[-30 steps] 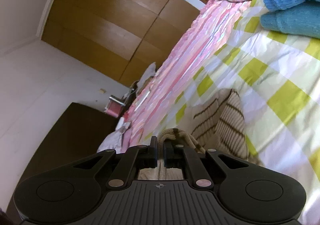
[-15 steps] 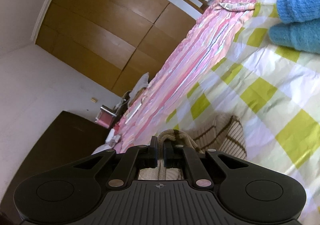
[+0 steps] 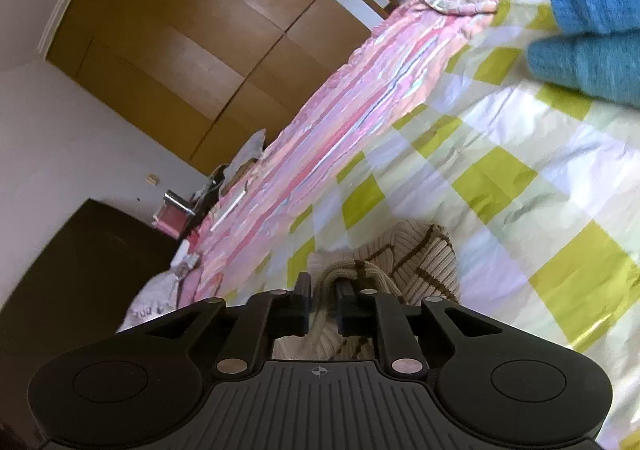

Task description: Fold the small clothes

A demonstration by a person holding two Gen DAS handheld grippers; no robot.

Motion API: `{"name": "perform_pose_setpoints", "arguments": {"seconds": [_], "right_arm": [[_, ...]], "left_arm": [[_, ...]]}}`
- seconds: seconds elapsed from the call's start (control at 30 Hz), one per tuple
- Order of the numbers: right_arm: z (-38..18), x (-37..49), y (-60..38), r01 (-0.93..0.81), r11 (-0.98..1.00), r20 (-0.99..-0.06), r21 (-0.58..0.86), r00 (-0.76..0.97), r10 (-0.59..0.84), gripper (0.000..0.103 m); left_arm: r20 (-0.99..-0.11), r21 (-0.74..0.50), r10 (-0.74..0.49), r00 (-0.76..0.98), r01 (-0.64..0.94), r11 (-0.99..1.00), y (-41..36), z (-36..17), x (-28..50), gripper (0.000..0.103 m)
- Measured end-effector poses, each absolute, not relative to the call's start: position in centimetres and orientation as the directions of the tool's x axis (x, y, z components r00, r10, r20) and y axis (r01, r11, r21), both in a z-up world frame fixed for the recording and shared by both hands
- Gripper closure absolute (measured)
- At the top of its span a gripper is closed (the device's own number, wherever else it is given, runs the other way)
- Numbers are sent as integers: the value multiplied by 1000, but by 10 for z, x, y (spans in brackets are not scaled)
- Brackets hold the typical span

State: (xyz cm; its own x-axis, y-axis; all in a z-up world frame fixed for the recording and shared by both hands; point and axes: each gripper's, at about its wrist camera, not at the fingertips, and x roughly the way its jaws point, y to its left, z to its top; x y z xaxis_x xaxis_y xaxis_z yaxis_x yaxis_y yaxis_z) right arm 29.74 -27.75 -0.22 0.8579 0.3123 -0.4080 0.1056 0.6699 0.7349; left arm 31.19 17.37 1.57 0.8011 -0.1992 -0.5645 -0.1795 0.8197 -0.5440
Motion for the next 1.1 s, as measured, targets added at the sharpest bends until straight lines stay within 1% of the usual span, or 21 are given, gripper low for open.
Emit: {"name": "perform_pose_setpoints", "arguments": {"seconds": [0.03, 0.1, 0.17, 0.23, 0.3, 0.37, 0.47, 0.53, 0.6, 0.67, 0.83, 0.97, 1.1], "right_arm": [[-1, 295, -277, 103, 679, -410, 726, 859, 307, 87], [2, 292, -276, 98, 699, -412, 708, 861, 297, 79], [5, 288, -275, 101, 721, -419, 685, 865, 277, 77], [7, 282, -273, 106, 748, -431, 655, 865, 256, 77], [6, 278, -268, 112, 793, -463, 598, 856, 229, 77], [2, 276, -262, 120, 846, -507, 520, 840, 192, 77], [-7, 275, -254, 131, 900, -560, 416, 817, 140, 77], [-13, 273, -253, 154, 916, -591, 370, 800, 104, 84], [-18, 271, -256, 173, 915, -599, 366, 796, 89, 87], [-21, 269, -263, 193, 901, -603, 388, 793, 90, 87], [-25, 270, -267, 209, 891, -616, 402, 782, 95, 87], [-17, 267, -263, 208, 906, -622, 368, 779, 74, 86], [4, 251, -249, 173, 931, -585, 321, 810, 51, 82]], "left_arm": [[-564, -543, -196, 802, -182, 820, 175, 16, 308, 56], [-563, -530, -186, 805, -179, 829, 172, 17, 298, 56], [-565, -501, -179, 805, -162, 850, 164, 17, 288, 56], [-566, -461, -176, 805, -133, 877, 153, 17, 278, 56], [-573, -425, -179, 800, -104, 899, 142, 13, 270, 55], [-596, -381, -175, 784, -84, 921, 131, 6, 269, 55], [-638, -319, -127, 760, -110, 941, 124, -6, 269, 55], [-655, -308, -101, 749, -142, 941, 129, -12, 268, 55], [-656, -354, -122, 745, -161, 921, 138, -16, 266, 52], [-653, -370, -117, 748, -180, 912, 143, -17, 263, 52], [-652, -312, -59, 756, -197, 929, 137, -17, 251, 52], [-662, -325, -51, 748, -225, 919, 139, -14, 245, 52], [-650, -300, -25, 760, -226, 927, 135, -7, 232, 52]]}}
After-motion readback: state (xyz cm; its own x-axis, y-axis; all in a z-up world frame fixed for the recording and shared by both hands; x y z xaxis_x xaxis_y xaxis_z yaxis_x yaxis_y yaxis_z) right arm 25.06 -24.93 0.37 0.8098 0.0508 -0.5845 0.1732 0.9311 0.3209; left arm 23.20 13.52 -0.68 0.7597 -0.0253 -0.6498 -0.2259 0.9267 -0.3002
